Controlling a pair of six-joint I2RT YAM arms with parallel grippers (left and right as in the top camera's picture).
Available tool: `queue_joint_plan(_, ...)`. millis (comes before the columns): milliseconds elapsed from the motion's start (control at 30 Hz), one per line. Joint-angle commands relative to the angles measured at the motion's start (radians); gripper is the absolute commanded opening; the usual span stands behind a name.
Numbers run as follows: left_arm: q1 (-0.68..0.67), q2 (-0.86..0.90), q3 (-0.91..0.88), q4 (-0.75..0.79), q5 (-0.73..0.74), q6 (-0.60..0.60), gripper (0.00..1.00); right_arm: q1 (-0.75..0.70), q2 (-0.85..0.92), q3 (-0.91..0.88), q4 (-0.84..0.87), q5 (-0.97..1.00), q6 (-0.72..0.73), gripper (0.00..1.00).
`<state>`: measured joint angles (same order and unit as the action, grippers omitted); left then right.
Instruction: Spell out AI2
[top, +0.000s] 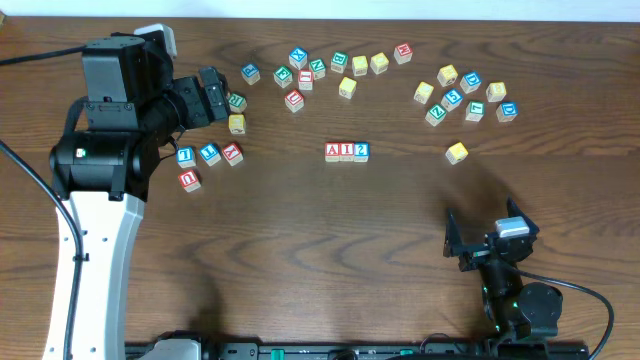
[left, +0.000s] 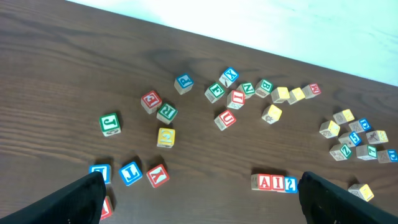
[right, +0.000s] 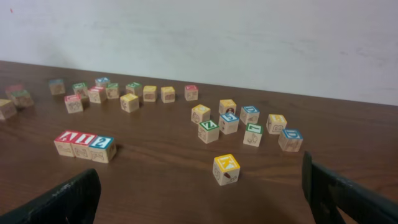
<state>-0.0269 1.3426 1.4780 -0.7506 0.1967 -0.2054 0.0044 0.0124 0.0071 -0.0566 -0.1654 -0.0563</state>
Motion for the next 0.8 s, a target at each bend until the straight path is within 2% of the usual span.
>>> queue_joint_plan(0, 0.004, -0.004, 0.0, 0.002, 0.001, 0.01, 0.98, -0.01, -0.007, -0.002, -0.004, -0.01, -0.009, 0.99)
queue_joint_plan(333, 0.004, -0.004, -0.002, 0.002, 0.001, 0.01, 0.98, -0.01, -0.007, -0.002, -0.004, -0.01, -0.009, 0.99)
queue_joint_plan(500, 0.008, -0.074, -0.046, -0.008, -0.098, 0.04, 0.98, -0.01, -0.007, -0.002, -0.004, -0.01, -0.009, 0.99)
queue_joint_plan(600, 0.02, -0.159, -0.177, 0.069, -0.1, 0.099, 0.98, -0.01, -0.007, -0.002, -0.004, -0.01, -0.009, 0.99)
queue_joint_plan(767, 0.033, -0.347, -0.491, 0.313, -0.101, 0.108, 0.98, -0.01, -0.007, -0.002, -0.004, -0.01, -0.009, 0.99)
